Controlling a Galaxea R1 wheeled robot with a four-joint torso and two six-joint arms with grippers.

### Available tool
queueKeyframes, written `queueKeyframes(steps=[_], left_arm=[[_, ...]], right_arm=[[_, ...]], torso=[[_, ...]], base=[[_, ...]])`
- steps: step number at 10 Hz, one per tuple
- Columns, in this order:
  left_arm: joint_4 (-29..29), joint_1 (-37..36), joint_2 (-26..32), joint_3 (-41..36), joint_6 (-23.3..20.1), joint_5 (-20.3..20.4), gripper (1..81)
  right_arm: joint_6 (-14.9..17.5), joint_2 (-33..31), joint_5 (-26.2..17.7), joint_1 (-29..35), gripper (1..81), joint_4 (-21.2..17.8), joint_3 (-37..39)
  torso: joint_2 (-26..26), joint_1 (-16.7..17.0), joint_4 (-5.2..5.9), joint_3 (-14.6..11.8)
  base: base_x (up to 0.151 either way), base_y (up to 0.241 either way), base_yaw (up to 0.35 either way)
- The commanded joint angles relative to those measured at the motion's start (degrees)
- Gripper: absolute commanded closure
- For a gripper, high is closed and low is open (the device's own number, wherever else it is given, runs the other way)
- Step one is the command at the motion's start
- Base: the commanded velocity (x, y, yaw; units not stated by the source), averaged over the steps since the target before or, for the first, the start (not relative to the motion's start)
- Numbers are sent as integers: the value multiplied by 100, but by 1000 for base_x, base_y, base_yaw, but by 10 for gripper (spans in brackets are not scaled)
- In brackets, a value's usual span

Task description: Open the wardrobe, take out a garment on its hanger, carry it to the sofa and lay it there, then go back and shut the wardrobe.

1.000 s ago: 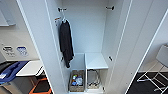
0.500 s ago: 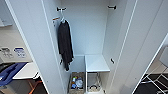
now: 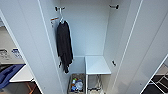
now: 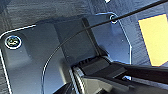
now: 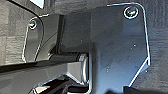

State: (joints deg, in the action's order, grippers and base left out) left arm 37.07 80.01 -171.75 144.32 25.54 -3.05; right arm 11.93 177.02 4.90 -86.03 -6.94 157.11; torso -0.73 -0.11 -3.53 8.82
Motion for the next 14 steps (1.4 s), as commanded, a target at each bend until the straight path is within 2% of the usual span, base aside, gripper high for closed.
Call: queueKeyframes(steps=[1,4,9,11,14], left_arm=[[28,-209,-35,-62,-23,-249,10],[19,-209,-35,-62,-23,-249,10],[-51,-200,27,-97,30,-249,10],[-76,-156,324,-306,65,-205,10],[-725,-156,1200,-1157,65,128,10]], right_arm=[[19,46,-341,161,10,-18,-24],[19,38,-341,186,10,-9,-33],[19,20,-349,248,10,-10,-41],[-15,-224,-349,301,10,-45,-347],[-50,-838,-349,467,10,-53,-778]], torso=[[0,0,2,0],[-2,4,0,0],[0,2,2,0],[0,2,2,0],[0,2,0,0]], base=[[89,0,0],[87,0,0],[0,0,0],[0,0,0],[0,0,0]])
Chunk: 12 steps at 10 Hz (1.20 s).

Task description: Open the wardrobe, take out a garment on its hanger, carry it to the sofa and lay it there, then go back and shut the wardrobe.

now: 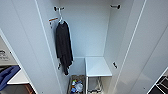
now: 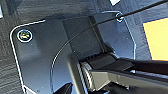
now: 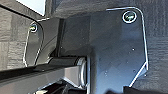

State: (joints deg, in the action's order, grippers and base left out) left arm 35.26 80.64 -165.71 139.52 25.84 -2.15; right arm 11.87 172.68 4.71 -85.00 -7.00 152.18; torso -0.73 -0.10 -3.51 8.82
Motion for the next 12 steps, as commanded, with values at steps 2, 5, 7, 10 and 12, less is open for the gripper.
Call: queueKeyframes(steps=[2,5,7,10,12], left_arm=[[-870,-255,1273,-1127,44,424,10],[-1423,-316,2239,-1715,52,785,10],[-1705,-395,2926,-2340,52,882,10],[-2023,-729,3430,-2412,52,970,10],[-2251,-966,3869,-2429,52,970,10]], right_arm=[[-71,-845,-330,514,10,-266,-514],[-71,-1476,-383,795,10,-495,-741],[-71,-2021,-391,998,10,-793,-1163],[-71,-2675,-391,1428,10,-1120,-1420],[-71,-2989,-400,1735,10,-1146,-1359]], torso=[[0,0,-2,0],[0,0,-2,0],[0,0,-2,0],[0,0,0,0],[0,0,-2,0]], base=[[0,0,0],[0,0,0],[0,0,0],[0,0,0],[0,0,0]])
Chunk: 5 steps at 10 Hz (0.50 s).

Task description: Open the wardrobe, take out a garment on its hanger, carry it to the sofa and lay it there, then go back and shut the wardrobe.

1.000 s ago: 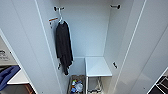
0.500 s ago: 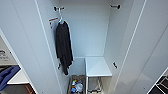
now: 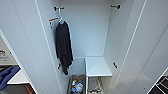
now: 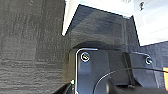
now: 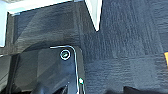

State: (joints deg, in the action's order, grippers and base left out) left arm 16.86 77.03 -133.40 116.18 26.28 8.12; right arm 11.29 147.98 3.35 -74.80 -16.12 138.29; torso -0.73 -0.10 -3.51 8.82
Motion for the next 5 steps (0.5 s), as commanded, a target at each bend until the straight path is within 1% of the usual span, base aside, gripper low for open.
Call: queueKeyframes(steps=[1,2,3,4,5], left_arm=[[-525,-693,902,-78,17,-47,10],[-691,-763,1137,-17,17,56,10],[-719,-808,1289,-16,17,234,10],[-851,-869,1509,-7,114,454,10],[-965,-974,1658,19,272,498,10]], right_arm=[[-92,-644,-265,847,10,-234,127],[-170,-740,-282,1022,10,-234,249],[-241,-794,-291,1224,10,-252,347],[-381,-864,-413,1409,10,-330,443],[-470,-934,-564,1594,10,-498,487]], torso=[[0,0,0,0],[0,-2,-2,0],[0,-2,-2,0],[2,-2,-2,0],[2,-2,0,2]], base=[[0,0,0],[0,0,0],[0,0,0],[0,0,0],[0,0,0]])
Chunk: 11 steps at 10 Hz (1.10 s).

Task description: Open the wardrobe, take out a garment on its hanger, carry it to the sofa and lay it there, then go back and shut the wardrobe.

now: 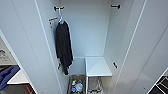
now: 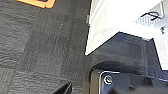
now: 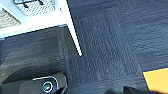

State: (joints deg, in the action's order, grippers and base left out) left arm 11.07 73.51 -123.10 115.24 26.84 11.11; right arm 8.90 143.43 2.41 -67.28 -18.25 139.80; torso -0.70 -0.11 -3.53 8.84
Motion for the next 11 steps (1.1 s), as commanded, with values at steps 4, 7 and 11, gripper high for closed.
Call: queueKeyframes(steps=[4,7,11], left_arm=[[-914,-1158,445,1270,2293,181,10],[-1160,-1272,14,2467,4833,120,10],[-722,-2423,-583,2530,5050,-1043,10]], right_arm=[[-292,-559,-1094,1562,10,-1506,749],[-292,-515,-1726,1940,10,-2821,1161],[-292,-348,-1859,2223,10,-3483,1444]], torso=[[2,-2,2,2],[4,-2,0,2],[6,-5,2,9]], base=[[0,0,0],[0,0,0],[0,0,0]])
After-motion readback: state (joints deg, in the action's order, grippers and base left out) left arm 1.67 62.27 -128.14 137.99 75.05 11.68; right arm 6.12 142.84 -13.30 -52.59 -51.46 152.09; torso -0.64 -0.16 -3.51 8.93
